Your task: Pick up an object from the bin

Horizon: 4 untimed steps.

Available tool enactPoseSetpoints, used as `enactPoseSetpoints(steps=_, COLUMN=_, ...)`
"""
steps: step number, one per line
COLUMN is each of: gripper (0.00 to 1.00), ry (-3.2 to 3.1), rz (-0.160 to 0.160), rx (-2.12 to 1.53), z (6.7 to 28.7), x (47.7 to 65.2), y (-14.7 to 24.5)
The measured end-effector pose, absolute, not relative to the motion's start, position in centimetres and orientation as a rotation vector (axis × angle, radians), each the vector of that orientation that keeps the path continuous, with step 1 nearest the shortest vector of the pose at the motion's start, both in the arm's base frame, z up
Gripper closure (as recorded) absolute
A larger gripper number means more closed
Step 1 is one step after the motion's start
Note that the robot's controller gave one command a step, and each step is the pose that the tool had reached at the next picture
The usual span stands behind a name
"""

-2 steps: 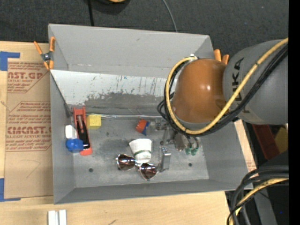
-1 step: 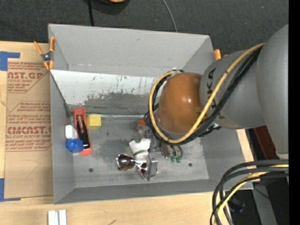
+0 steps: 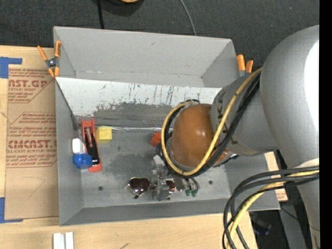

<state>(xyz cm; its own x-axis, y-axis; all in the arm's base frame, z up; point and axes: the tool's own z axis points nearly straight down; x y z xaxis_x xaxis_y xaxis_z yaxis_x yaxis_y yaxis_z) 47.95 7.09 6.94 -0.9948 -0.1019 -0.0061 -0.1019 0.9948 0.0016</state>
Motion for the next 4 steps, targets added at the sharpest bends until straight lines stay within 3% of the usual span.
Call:
enactPoseSetpoints(steps=2, gripper=1.00, ry=3.132, rz=0.004, rx=-0.172, z=7.0, x=48.1, y=6.3)
enactPoseSetpoints(steps=3, gripper=1.00, ry=3.133, rz=0.004, rx=-0.141, z=7.0, x=49.1, y=6.8)
enactPoseSetpoints(steps=4, gripper=1.00, ry=3.137, rz=0.003, rx=-0.170, z=10.6, x=48.8, y=6.4)
